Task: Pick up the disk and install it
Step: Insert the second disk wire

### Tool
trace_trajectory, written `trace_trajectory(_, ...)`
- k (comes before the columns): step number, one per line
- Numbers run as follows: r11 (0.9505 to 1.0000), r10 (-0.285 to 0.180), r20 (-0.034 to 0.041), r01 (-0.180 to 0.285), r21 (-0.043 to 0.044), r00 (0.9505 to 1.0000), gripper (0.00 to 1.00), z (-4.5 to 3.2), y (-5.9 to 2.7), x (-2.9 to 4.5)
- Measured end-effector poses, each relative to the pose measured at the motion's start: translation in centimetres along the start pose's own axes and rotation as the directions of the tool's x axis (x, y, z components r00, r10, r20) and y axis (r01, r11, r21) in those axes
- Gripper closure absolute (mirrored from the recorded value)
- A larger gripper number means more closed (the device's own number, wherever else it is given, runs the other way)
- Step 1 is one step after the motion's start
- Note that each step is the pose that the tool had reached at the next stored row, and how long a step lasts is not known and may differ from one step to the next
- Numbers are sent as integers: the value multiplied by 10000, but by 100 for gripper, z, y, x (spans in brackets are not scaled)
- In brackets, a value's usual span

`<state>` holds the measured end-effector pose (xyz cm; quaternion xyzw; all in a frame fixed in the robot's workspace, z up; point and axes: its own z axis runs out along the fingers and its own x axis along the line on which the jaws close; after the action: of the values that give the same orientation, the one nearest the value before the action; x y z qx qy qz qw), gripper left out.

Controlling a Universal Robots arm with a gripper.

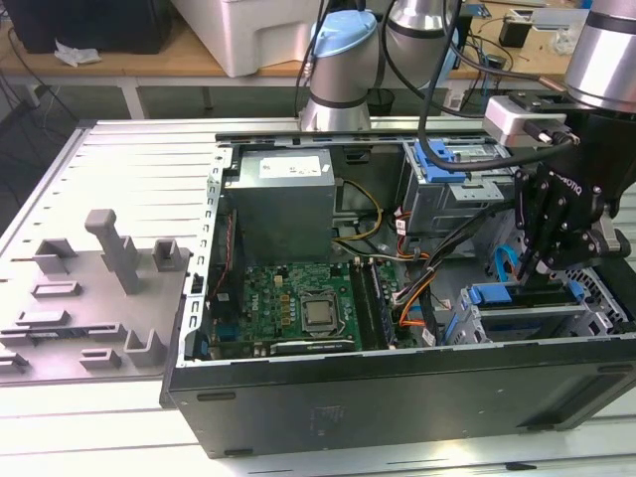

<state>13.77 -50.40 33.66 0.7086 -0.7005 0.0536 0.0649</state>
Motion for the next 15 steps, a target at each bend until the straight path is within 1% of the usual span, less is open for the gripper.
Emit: trace_trajectory(15, 10000, -1, 4, 1, 2, 10000, 83, 8, -1, -2)
